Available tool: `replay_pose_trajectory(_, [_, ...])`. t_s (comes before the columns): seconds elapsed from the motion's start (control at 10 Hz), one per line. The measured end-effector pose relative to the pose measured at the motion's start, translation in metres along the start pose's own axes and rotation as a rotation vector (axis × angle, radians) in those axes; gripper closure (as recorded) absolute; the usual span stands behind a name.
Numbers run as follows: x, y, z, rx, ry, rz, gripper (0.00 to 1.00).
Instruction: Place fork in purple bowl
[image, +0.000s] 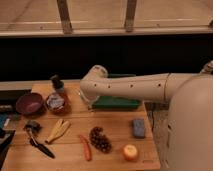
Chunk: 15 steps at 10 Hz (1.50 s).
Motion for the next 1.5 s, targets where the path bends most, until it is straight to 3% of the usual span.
replay_pose_trajectory(0.3, [-0.047,0.001,-0.022,-0.01,-0.059,-0.056,1.0])
replay_pose_trajectory(0.6, [-0.103,0.032,-0.033,-0.02,-0.107,-0.155,1.0])
replay_pose_trajectory(0.9, [-0.148,0.076,-0.031,-0.073,-0.142,-0.222,1.0])
replay_pose_trajectory(1.5, [-0.15,0.076,-0.031,-0.071,-0.143,-0.223,1.0])
